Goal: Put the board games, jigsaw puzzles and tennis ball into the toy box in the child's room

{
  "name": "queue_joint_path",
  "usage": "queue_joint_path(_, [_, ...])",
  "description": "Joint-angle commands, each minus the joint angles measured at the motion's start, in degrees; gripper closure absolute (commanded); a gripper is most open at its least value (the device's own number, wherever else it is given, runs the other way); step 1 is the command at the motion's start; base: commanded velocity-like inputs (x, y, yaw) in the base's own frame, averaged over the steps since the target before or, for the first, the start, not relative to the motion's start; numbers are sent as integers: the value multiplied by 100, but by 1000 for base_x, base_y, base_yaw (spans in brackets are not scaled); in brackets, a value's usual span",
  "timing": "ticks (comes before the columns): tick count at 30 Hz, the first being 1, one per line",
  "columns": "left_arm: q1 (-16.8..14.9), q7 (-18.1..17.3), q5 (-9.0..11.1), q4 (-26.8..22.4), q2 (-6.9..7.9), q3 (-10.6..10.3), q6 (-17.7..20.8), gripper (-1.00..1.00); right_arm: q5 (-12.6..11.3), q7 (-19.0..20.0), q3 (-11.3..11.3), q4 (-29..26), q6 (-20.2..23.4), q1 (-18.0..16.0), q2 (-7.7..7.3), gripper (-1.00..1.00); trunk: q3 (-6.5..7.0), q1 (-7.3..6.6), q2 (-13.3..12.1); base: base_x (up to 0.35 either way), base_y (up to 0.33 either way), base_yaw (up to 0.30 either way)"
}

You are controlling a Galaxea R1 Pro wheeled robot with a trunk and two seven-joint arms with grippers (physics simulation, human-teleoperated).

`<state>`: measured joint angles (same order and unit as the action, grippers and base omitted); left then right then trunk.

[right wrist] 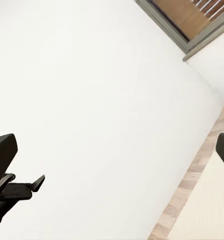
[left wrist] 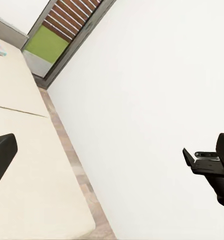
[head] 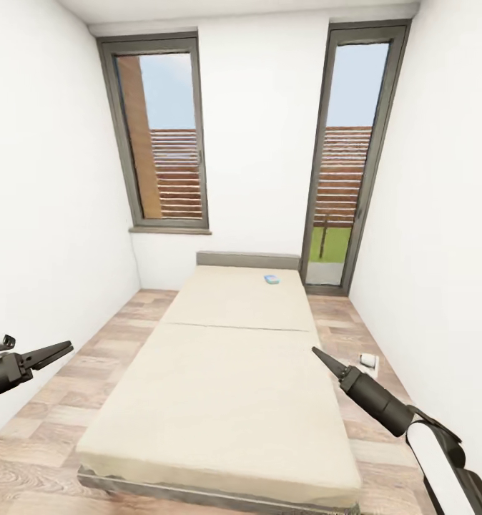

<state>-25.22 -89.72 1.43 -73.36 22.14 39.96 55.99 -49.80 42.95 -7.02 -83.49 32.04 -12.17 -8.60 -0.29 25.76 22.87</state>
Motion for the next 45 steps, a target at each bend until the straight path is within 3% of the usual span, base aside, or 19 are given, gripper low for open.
queue_joint_path(1, [0,-28,-11,-3,1,3,61,-100,-39,3,-14,6,45,-4,-1,-100,-1,2,5,0,-220,-276])
queue_joint_path(17, [0,-28,-33,-3,1,3,61,-100,-3,-10,-27,-57,40,-4,24,-100,15,2,5,0,-292,-45])
queue_joint_path(45, [0,-28,-46,6,-8,-3,61,-100,23,-8,12,-62,48,-2,25,-100,15,2,5,0,-303,277])
